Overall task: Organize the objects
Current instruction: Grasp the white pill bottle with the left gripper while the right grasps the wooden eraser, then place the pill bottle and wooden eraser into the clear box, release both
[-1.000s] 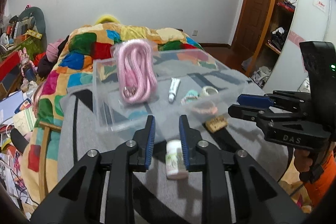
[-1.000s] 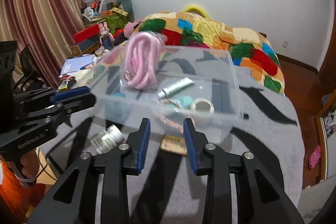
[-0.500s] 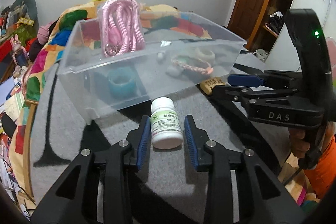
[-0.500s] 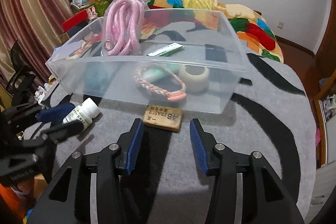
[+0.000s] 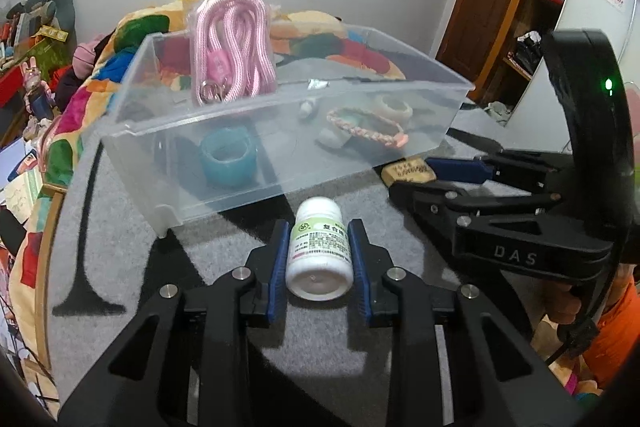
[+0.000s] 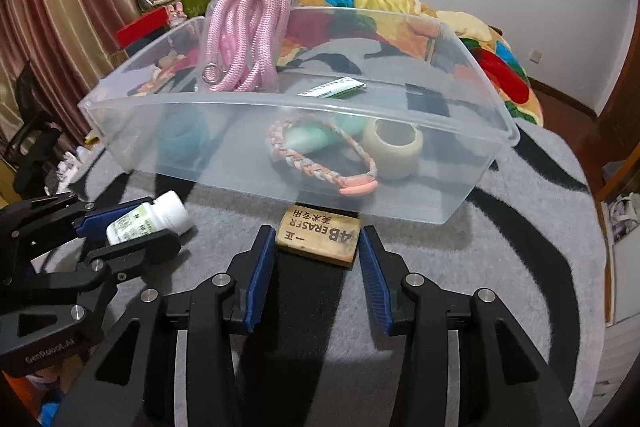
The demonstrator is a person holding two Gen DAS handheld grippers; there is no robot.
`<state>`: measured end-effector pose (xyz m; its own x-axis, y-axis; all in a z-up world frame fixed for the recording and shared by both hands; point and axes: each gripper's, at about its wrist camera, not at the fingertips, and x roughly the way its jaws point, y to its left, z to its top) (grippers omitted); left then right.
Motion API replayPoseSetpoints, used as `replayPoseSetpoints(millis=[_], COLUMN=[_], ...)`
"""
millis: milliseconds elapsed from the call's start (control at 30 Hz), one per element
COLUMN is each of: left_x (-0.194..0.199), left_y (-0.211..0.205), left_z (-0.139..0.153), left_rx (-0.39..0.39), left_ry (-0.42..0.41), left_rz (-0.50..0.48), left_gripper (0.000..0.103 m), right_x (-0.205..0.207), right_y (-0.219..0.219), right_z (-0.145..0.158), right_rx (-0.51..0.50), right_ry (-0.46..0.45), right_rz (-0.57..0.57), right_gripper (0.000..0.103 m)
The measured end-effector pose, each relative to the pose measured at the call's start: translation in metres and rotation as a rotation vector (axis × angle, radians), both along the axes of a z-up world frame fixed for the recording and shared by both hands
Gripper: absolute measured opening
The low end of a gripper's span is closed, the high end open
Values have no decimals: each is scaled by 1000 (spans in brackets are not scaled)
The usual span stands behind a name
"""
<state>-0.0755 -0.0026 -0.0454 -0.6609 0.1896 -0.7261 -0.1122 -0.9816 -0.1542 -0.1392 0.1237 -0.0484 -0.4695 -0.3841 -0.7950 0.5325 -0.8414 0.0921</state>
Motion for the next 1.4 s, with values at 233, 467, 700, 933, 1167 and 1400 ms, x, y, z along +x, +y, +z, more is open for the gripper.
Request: replayPoseSetpoints(millis=[233, 467, 700, 933, 1167, 1400], left_x=[11, 13, 0, -23, -51, -72], left_y=[-4, -7, -15, -24, -36, -46], left_z=[26, 57, 84, 105, 88, 51], left_rx=[15, 20, 28, 28, 20, 21], left_ry=[70, 154, 220, 257, 206, 107], left_rz=[9, 13, 29, 56, 99, 140], left_gripper=[29, 29, 29, 29, 29, 29], right_x=[18, 27, 26, 2, -28, -45], right_y=[4, 9, 6, -4, -17, -22], right_z=[14, 50, 80, 89, 72, 52], right_rx=[-49, -127, -165, -161, -136, -120], right_ry=[24, 93, 169, 192, 129, 70], right_rz=[30, 40, 35, 1, -24, -27], right_gripper=[39, 39, 39, 39, 39, 39])
